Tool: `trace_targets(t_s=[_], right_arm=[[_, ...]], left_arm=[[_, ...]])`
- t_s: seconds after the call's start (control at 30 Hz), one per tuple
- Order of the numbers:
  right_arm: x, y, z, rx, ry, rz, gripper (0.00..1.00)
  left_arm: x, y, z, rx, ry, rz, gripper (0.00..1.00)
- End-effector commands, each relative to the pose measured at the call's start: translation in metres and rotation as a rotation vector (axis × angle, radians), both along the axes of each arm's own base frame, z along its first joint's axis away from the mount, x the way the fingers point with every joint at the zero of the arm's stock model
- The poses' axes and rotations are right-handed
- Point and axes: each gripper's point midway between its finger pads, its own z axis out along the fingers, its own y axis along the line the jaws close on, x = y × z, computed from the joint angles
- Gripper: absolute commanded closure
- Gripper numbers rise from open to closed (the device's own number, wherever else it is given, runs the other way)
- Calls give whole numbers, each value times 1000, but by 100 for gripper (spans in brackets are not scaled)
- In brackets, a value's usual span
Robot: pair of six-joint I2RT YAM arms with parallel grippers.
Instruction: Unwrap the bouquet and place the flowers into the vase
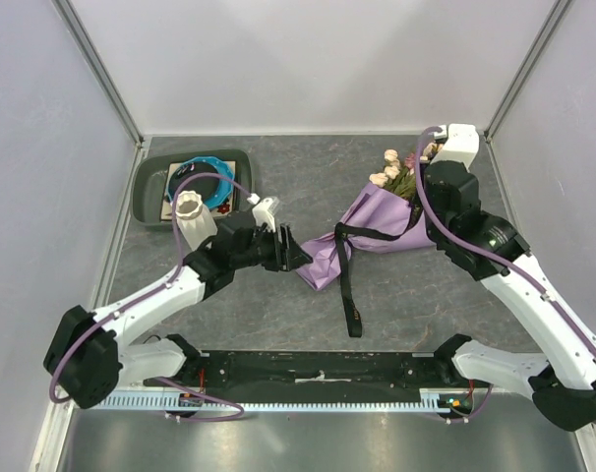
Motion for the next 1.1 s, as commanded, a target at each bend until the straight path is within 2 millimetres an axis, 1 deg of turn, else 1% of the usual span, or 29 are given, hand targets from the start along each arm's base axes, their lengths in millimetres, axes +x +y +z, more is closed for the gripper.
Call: trace_targets(t_s=[0.0, 0.03, 0.07, 0.1, 0.13, 0.17, 0.2, 0.23, 0.27, 0.3, 0.33, 0.37, 0.43, 0.47, 0.53, 0.57, 0.6, 0.63, 0.67, 0.7, 0.73, 0.8, 0.83, 0.9, 0.93, 0.97, 1.03, 1.07], right_arm=[[-3, -13, 51, 10, -120, -36, 100], [-3, -10, 57, 27, -140, -17, 100], [-8, -5, 63, 52, -159, 33, 100], [-10, -3, 67, 68, -171, 52, 100], [-12, 0, 70, 81, -181, 73, 100], [-15, 2, 73, 97, -192, 98, 100], [-17, 1, 76, 107, -200, 102, 100], [-18, 1, 77, 113, -201, 104, 100], [-21, 0, 78, 116, -206, 105, 100], [-22, 0, 79, 122, -209, 109, 100], [-23, 0, 78, 122, -206, 114, 100], [-24, 0, 77, 121, -206, 117, 100], [-24, -2, 74, 112, -199, 112, 100], [-25, -2, 74, 111, -200, 112, 100], [-25, -3, 70, 100, -194, 108, 100], [-25, -4, 70, 98, -192, 107, 100], [-25, -3, 66, 92, -186, 109, 100], [-25, -3, 65, 91, -183, 112, 100], [-25, -2, 64, 88, -180, 115, 100], [-24, -1, 61, 87, -175, 117, 100], [-24, 0, 60, 88, -174, 123, 100], [-24, 0, 57, 88, -169, 122, 100], [-26, 0, 58, 93, -173, 127, 100], [-26, -1, 55, 93, -170, 128, 100], [-28, -1, 55, 97, -171, 129, 100], [-28, -1, 54, 100, -172, 128, 100], [-31, -3, 54, 104, -175, 130, 100], [-31, -3, 53, 106, -174, 129, 100]], left_arm=[[5, -25, 24, -78, 4, -87, 42], [5, -32, 32, -95, 5, -122, 42], [9, -38, 19, -76, 41, -135, 43], [11, -41, 19, -77, 44, -147, 45], [15, -48, 23, -85, 45, -162, 50], [18, -53, 12, -72, 73, -170, 53], [20, -57, 10, -74, 86, -177, 57], [22, -64, 16, -90, 84, -198, 65], [17, -72, 11, -86, 99, -223, 67], [14, -79, 17, -96, 81, -240, 67], [11, -84, 16, -88, 73, -246, 66], [-5, -96, 16, -81, 66, -285, 64], [-19, -104, 10, -52, 47, -296, 57], [-37, -112, 4, -34, 50, -331, 55], [-54, -114, -12, 3, 80, -339, 51], [-72, -118, -20, 22, 93, -370, 49], [-82, -118, -28, 44, 106, -377, 47], [-86, -119, -35, 76, 102, -365, 45], [-106, -120, -46, 120, 119, -401, 44], [-109, -121, -53, 158, 114, -393, 42], [-124, -119, -71, 225, 143, -417, 42], [-130, -121, -84, 286, 150, -409, 41], [-138, -120, -98, 329, 170, -425, 41], [-141, -127, -104, 340, 177, -435, 41], [-144, -128, -114, 363, 192, -440, 42], [-142, -132, -115, 368, 192, -435, 44], [-140, -134, -124, 389, 191, -430, 45], [-136, -136, -123, 391, 179, -423, 45]])
